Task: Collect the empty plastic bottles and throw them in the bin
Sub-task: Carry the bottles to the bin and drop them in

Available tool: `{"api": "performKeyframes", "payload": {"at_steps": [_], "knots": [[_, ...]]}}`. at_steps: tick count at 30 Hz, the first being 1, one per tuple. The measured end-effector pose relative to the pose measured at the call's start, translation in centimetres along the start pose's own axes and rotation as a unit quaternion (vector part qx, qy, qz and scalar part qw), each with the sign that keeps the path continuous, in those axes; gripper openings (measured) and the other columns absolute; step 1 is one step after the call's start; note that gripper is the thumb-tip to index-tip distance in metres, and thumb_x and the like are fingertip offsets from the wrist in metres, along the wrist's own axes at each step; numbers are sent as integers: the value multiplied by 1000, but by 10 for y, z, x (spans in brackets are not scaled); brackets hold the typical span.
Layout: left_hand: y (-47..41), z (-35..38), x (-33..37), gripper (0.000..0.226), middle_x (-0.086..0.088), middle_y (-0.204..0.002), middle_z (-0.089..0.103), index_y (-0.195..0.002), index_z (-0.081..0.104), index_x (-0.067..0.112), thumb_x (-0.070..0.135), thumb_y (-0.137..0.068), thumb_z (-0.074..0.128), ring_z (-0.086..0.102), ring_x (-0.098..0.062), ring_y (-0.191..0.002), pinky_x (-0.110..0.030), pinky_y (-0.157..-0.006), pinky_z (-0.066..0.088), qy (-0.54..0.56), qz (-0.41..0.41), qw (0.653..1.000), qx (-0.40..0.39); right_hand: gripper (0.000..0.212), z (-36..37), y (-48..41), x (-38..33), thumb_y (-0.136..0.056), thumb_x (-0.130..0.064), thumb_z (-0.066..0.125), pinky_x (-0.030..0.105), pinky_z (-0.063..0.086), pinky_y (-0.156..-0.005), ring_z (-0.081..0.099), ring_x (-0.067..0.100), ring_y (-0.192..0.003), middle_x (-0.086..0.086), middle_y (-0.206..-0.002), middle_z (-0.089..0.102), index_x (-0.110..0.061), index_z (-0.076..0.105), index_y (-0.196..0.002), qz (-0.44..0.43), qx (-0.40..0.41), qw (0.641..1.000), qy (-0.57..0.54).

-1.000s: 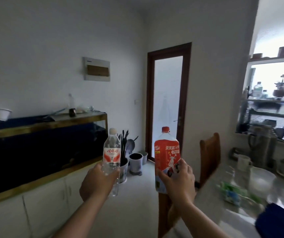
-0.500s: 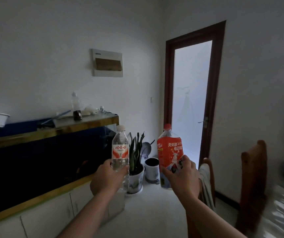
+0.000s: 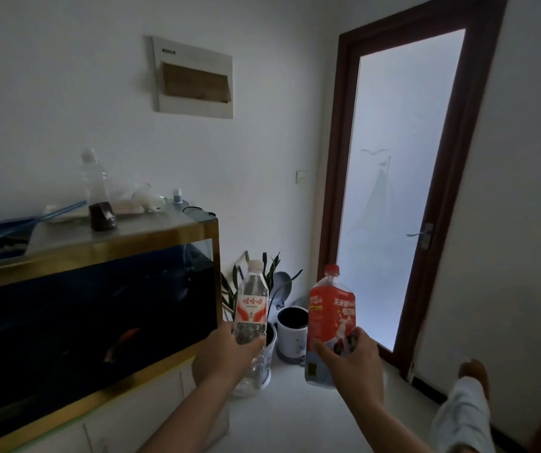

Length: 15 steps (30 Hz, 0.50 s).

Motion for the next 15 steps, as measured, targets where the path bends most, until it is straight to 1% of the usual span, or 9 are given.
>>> {"api": "performKeyframes", "payload": {"at_steps": [2, 4, 6, 9, 12, 15], "knots": [[-51, 17, -6, 52, 6, -107, 68, -117, 60, 27, 58, -76, 66, 64, -15, -89, -27, -68, 50, -9, -2, 1000, -29, 87, 31, -34, 7, -55, -62, 77, 45, 54, -86, 58, 22, -103, 3, -115, 56, -21, 48, -125, 21, -2, 1000, 4], [-91, 33, -8, 52, 6, -104, 69, -115, 61, 26, 60, -75, 67, 66, -15, -86, -29, -71, 54, -13, -6, 999, -50, 93, 54, -61, 13, -48, -71, 73, 46, 55, -85, 59, 19, -101, 1, -114, 59, -23, 48, -124, 32, -11, 999, 2], [-129, 52, -7, 53, 5, -104, 70, -115, 63, 26, 60, -74, 67, 67, -15, -85, -30, -71, 56, -26, -4, 998, -64, 96, 76, -89, 21, -46, -75, 69, 46, 55, -85, 59, 17, -102, -1, -114, 59, -25, 48, -124, 35, -22, 999, 3], [-182, 83, 2, 56, 4, -107, 71, -118, 62, 26, 61, -75, 67, 66, -16, -87, -30, -70, 55, -45, -2, 996, -74, 91, 96, -132, 25, -49, -72, 73, 44, 56, -85, 59, 16, -103, -3, -114, 59, -27, 47, -125, 35, -28, 999, 12], [-228, 117, 12, 58, 3, -109, 70, -118, 60, 25, 62, -75, 66, 66, -18, -91, -30, -72, 54, -57, -2, 994, -94, 86, 107, -181, 35, -56, -64, 77, 44, 55, -86, 59, 17, -104, -1, -116, 58, -23, 47, -125, 36, -31, 998, 33], [-272, 156, 24, 56, 2, -110, 69, -118, 60, 25, 61, -75, 66, 65, -19, -94, -31, -75, 52, -57, -8, 992, -112, 85, 116, -236, 48, -57, -64, 76, 45, 55, -87, 59, 18, -105, 0, -119, 57, -23, 46, -126, 39, -35, 998, 45]]}}
Point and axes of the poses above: each hand's wrist, its own y-axis away from the middle knuckle, its own z-axis out of the palm, x = y × z, the point moved 1 cm from there along -y, towards the middle knuckle
